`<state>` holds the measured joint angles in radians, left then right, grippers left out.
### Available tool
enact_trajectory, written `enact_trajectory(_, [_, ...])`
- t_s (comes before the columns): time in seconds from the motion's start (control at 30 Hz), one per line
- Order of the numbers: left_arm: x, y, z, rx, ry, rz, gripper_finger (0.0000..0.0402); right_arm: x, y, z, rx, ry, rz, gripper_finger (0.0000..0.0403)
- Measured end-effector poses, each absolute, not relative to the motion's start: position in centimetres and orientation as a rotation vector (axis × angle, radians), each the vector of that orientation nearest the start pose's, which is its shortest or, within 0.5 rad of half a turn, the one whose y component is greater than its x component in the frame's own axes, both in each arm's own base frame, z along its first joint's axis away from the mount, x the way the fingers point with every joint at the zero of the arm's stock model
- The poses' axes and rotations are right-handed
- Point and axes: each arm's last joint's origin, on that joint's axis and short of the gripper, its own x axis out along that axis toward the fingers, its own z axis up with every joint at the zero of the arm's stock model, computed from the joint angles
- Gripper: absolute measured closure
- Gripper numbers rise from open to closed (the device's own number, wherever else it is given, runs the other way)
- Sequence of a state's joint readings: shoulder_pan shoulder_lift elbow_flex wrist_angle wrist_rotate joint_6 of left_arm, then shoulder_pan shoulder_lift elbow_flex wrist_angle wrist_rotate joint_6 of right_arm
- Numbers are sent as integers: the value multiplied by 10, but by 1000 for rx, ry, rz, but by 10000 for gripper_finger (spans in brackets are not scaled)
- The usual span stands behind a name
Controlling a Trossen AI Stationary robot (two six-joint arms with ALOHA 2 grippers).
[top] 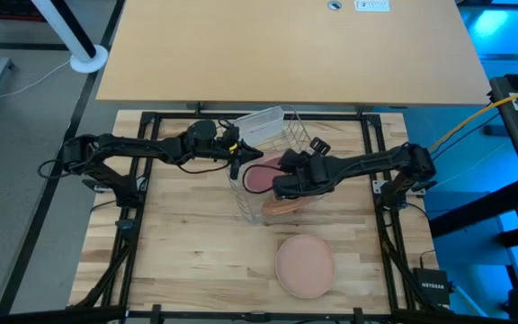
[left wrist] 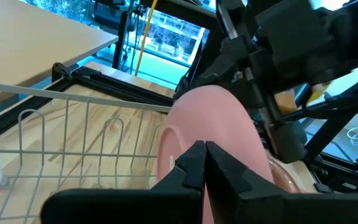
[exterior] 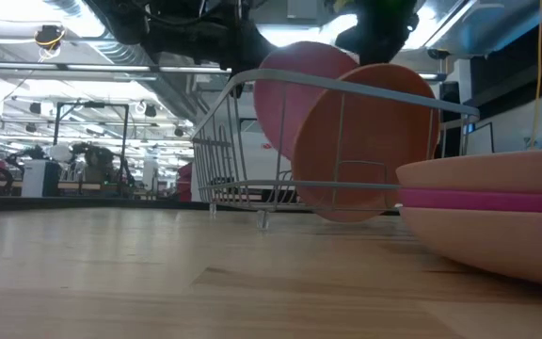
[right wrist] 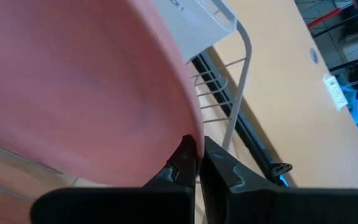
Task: Sort dishes
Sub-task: Put the light pink plate in the dish rack
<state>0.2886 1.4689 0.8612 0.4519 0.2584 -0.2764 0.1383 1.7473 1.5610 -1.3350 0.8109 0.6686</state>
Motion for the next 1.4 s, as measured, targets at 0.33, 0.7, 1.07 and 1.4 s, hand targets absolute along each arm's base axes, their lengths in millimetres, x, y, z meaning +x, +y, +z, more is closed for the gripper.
enact_trajectory(0.33, [312,84,261,-320,146,46,400,324,24,292,-162,1088,-927,397])
enact_trajectory(0.7, [315,67,262,-326,163,-155,400,324,26,287,-109,1156,-860,355])
enact_trajectory(1.07, [315,64,256,-323,219,-153,400,322,30,284,13,1275,-748,333])
enact_trajectory(1.4, [315,64,255,-327,227,-140,400,306,29,284,-11,1451,-739,332])
